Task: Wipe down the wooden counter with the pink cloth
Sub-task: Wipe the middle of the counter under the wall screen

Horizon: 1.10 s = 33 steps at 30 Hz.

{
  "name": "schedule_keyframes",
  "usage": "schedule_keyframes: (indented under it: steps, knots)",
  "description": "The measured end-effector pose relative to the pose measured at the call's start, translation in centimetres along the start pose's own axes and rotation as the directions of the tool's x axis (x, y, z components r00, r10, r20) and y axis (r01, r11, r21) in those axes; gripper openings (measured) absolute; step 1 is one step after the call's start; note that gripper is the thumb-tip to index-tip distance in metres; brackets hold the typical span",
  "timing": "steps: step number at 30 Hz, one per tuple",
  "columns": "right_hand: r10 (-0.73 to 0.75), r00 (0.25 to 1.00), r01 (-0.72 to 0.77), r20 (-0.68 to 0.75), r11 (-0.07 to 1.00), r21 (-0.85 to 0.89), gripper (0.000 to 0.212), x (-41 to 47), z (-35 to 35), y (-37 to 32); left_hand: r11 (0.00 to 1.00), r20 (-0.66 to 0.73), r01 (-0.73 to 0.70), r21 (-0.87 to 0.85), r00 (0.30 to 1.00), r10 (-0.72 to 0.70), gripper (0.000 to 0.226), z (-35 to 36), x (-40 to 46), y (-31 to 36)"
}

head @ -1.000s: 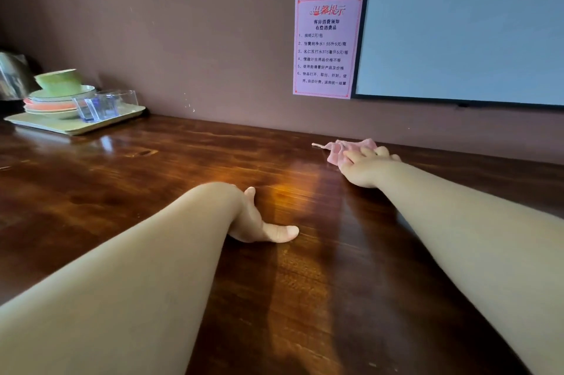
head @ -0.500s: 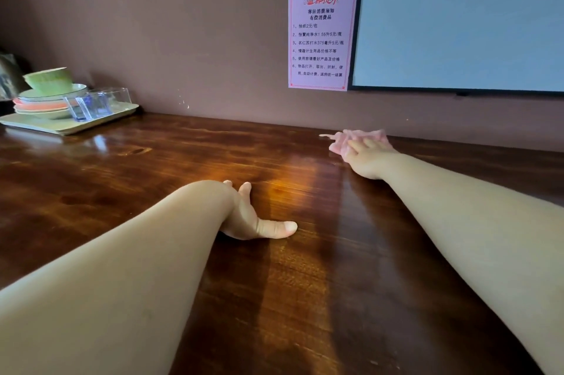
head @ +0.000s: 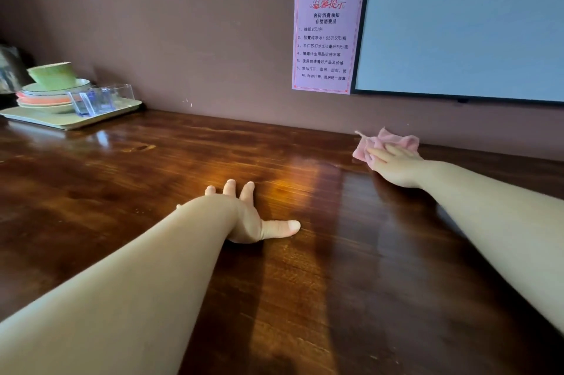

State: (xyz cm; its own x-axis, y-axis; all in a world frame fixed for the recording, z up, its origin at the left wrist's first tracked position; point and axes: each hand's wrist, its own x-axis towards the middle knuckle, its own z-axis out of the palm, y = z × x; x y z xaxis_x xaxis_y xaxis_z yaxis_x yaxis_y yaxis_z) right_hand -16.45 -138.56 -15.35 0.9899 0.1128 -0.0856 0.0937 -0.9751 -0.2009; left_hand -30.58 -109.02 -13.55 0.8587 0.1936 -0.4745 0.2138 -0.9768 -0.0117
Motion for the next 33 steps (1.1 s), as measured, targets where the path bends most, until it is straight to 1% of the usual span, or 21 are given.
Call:
schedule_keyframes:
  steps: [2, 4, 6, 7, 9, 10, 11, 12, 13, 14, 15, 16, 17, 18, 21, 22, 24, 27, 28, 30, 33]
  knots:
    - [-0.035, 0.999, 0.034, -0.014, 0.999, -0.011, 0.056, -0.1, 0.1, 1.8, 0.997, -0.045, -0.002, -0.072, 0.999, -0.001, 0.146, 0.9, 0.0, 0.6]
    - [0.047, 0.999, -0.047, -0.023, 0.999, -0.012, 0.057, 0.1, -0.3, 3.0, 0.994, -0.143, 0.027, -0.103, 0.989, -0.042, 0.136, 2.0, 0.0, 0.8]
    - [0.14, 0.99, -0.141, -0.016, 0.99, -0.029, 0.057, 0.4, -0.2, 2.4, 0.994, -0.281, -0.004, -0.109, 0.959, -0.027, 0.125, 2.9, 0.0, 0.9]
    - [0.125, 0.992, -0.126, -0.008, 0.992, -0.023, 0.056, 0.5, 0.0, 1.7, 0.994, -0.355, -0.03, -0.107, 0.935, -0.01, 0.121, 3.4, 0.1, 0.8]
    - [-0.007, 1.0, 0.007, -0.013, 1.0, 0.01, 0.051, 0.4, 0.4, 0.6, 0.994, -0.432, -0.058, -0.091, 0.902, 0.013, 0.118, 4.0, 0.2, 0.4]
    - [-0.049, 0.998, 0.049, -0.026, 0.999, 0.023, 0.049, 0.2, 0.4, 0.8, 0.995, -0.445, -0.061, -0.085, 0.895, 0.017, 0.118, 4.2, 0.3, 0.4]
    - [-0.05, 0.998, 0.051, -0.041, 0.998, 0.027, 0.047, 0.1, 0.2, 1.2, 0.994, -0.461, -0.063, -0.087, 0.887, 0.016, 0.118, 4.2, 0.4, 0.2]
    - [-0.001, 0.999, 0.003, -0.044, 1.0, 0.03, 0.048, 0.2, -0.1, 1.8, 0.994, -0.469, -0.065, -0.09, 0.883, 0.016, 0.118, 4.2, 0.5, 0.3]
    - [0.102, 0.994, -0.1, -0.041, 0.994, 0.047, 0.054, 0.3, -0.5, 2.3, 0.993, -0.471, -0.07, -0.094, 0.882, 0.018, 0.118, 4.2, 0.4, 0.3]
    - [0.222, 0.974, -0.22, -0.041, 0.975, 0.042, 0.058, 0.3, -0.7, 2.7, 0.993, -0.478, -0.075, -0.093, 0.878, 0.022, 0.117, 4.2, 0.4, 0.3]
    - [0.303, 0.951, -0.303, -0.058, 0.953, 0.014, 0.059, 0.4, -0.9, 2.6, 0.993, -0.484, -0.074, -0.092, 0.875, 0.02, 0.115, 4.3, 0.5, 0.4]
    - [0.325, 0.942, -0.328, -0.082, 0.944, -0.028, 0.06, 0.4, -0.9, 2.2, 0.993, -0.488, -0.071, -0.091, 0.873, 0.018, 0.113, 4.2, 0.4, 0.3]
    - [0.304, 0.949, -0.309, -0.083, 0.949, -0.061, 0.06, 0.2, -0.9, 1.9, 0.994, -0.49, -0.071, -0.089, 0.871, 0.019, 0.112, 4.2, 0.4, 0.4]
    - [0.254, 0.965, -0.259, -0.07, 0.964, -0.066, 0.06, -0.1, -0.8, 1.8, 0.994, -0.489, -0.071, -0.08, 0.872, 0.022, 0.111, 4.2, 0.3, 0.4]
    - [0.091, 0.994, -0.093, -0.059, 0.995, -0.028, 0.061, -0.9, -0.5, 3.9, 0.994, -0.496, -0.073, -0.077, 0.868, 0.026, 0.113, 4.3, 0.5, 0.5]
    - [0.063, 0.996, -0.064, -0.062, 0.998, -0.017, 0.062, -1.0, -0.5, 4.6, 0.995, -0.497, -0.071, -0.076, 0.868, 0.024, 0.114, 4.3, 0.6, 0.4]
    - [0.09, 0.994, -0.09, -0.057, 0.996, 0.007, 0.061, -0.9, -0.6, 5.6, 0.996, -0.491, -0.065, -0.064, 0.871, 0.025, 0.115, 4.2, 0.6, 0.3]
    - [0.221, 0.973, -0.219, -0.068, 0.975, 0.028, 0.059, -0.6, -1.1, 4.9, 0.995, -0.5, -0.063, -0.073, 0.866, 0.018, 0.114, 4.2, 0.5, 0.4]
    - [0.239, 0.968, -0.238, -0.076, 0.971, 0.024, 0.058, -0.5, -1.3, 4.3, 0.995, -0.502, -0.062, -0.079, 0.865, 0.014, 0.113, 4.3, 0.4, 0.4]
    - [0.229, 0.972, -0.23, -0.051, 0.973, -0.022, 0.058, -1.2, -1.5, 3.5, 0.994, -0.496, -0.061, -0.086, 0.868, 0.011, 0.112, 4.3, 0.1, 0.4]
    - [0.176, 0.984, -0.175, -0.006, 0.981, -0.078, 0.058, -2.6, -0.2, 4.5, 0.994, -0.5, -0.063, -0.087, 0.866, 0.011, 0.113, 4.5, 0.2, 0.4]
